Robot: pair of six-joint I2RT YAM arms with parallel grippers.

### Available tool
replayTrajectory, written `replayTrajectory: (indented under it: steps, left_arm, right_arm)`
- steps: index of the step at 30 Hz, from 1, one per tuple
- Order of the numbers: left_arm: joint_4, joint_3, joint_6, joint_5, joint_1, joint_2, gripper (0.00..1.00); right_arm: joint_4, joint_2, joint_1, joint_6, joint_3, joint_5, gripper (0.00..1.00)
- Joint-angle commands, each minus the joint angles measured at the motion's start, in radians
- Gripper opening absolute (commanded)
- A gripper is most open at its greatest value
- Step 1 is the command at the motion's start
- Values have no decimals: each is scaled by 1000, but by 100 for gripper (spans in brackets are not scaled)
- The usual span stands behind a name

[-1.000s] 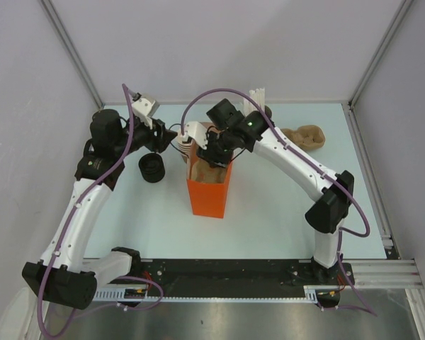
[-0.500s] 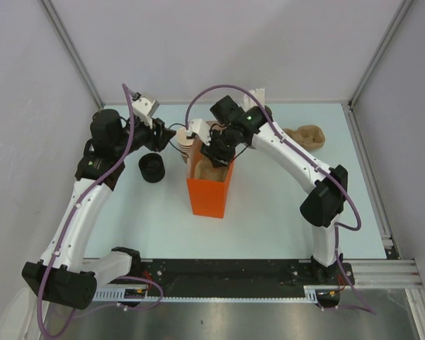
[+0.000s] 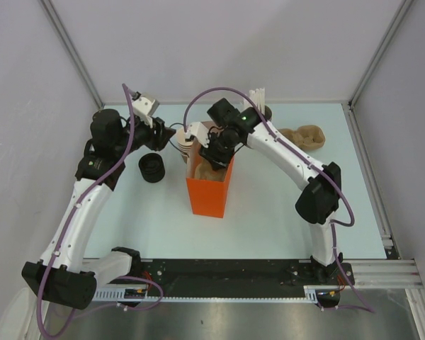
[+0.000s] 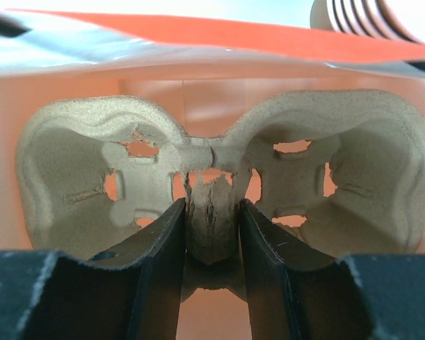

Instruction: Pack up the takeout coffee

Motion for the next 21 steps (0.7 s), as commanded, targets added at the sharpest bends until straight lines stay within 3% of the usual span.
replayTrajectory:
  steps: [1,5,10,21]
  left_arm:
    - [31,11,-15,0,-14,0,53]
    - [32,7,-15,-12,-15,-3,51]
    - [38,-7,-15,-46,-17,-10,41]
    - [54,-16,-32,-61,-17,-14,42]
  right_arm:
    - [-22,23,8,19,67,23,40]
    - [-44,37,13,16,92,29,40]
    - [-58,48,16,13,102,42,40]
    - [-95,85,25,8,144,66,41]
